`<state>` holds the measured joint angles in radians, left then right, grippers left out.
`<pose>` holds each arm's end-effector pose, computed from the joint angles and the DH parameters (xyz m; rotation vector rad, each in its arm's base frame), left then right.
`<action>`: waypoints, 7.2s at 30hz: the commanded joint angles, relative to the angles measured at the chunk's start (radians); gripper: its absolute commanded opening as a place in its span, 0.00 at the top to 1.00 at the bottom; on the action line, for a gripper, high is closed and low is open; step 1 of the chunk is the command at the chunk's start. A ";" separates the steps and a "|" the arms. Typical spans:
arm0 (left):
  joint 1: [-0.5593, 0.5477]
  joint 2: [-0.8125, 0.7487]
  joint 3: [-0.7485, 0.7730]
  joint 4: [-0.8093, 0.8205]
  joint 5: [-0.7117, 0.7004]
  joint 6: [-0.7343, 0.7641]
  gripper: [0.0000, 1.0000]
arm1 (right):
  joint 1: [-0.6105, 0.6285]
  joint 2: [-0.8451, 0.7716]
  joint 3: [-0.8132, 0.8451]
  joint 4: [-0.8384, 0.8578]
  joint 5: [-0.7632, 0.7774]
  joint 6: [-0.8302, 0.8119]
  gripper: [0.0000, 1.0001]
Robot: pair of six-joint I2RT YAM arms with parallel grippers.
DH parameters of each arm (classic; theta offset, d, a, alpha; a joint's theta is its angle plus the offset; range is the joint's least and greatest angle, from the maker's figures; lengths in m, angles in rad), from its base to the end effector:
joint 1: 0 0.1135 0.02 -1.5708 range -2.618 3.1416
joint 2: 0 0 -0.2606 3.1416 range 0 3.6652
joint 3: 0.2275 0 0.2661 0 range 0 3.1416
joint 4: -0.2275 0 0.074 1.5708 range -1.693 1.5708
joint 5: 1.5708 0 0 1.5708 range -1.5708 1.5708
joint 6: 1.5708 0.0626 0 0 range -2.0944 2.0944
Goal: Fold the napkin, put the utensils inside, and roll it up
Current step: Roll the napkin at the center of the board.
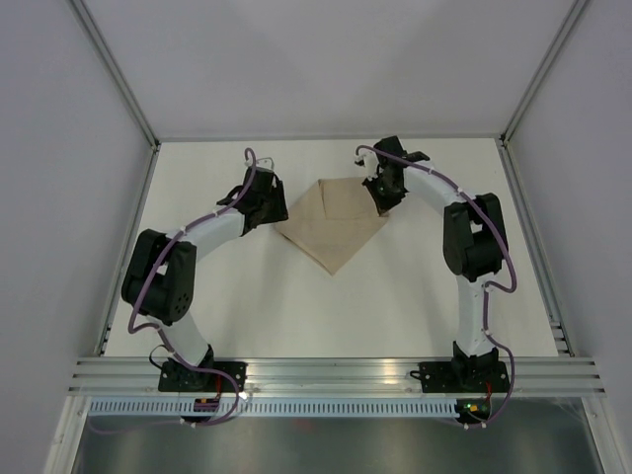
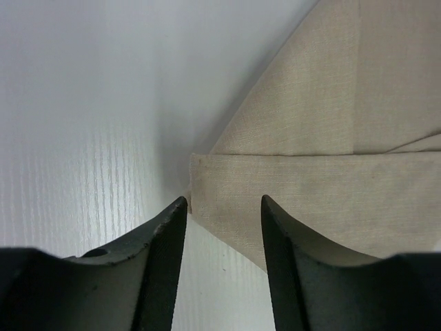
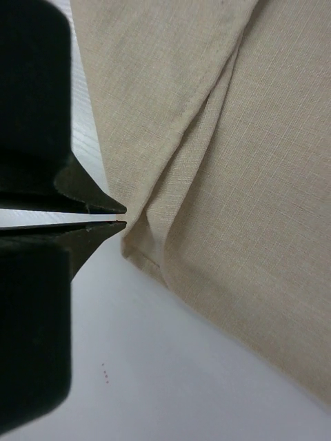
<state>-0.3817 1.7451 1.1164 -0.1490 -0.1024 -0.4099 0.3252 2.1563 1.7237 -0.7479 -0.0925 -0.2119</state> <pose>0.3803 -0.1458 0.1706 -0.0839 2.3579 -0.2693 0.4496 0.1577 0.1504 -0.7547 2.6476 0.1580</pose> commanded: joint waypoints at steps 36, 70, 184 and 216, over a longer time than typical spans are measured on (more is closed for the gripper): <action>0.208 -0.334 -0.047 -0.101 0.064 -0.320 0.37 | 0.693 -0.098 -0.197 0.297 0.585 0.026 0.45; 0.239 -0.292 -0.064 -0.070 0.124 -0.310 0.38 | 0.755 0.002 -0.239 0.430 0.758 -0.024 0.52; 0.014 -0.180 -0.451 0.404 0.211 -0.265 0.37 | 0.678 -0.236 -0.515 0.499 0.394 -0.012 0.59; 0.018 -0.165 -0.431 0.397 0.213 -0.254 0.37 | 0.720 -0.196 -0.575 0.604 0.524 -0.046 0.51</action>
<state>-0.3622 1.5745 0.6502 0.2398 0.1078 -0.6949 1.0557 1.9491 1.1671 -0.1493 0.4835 -0.2543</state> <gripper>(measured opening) 0.633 0.491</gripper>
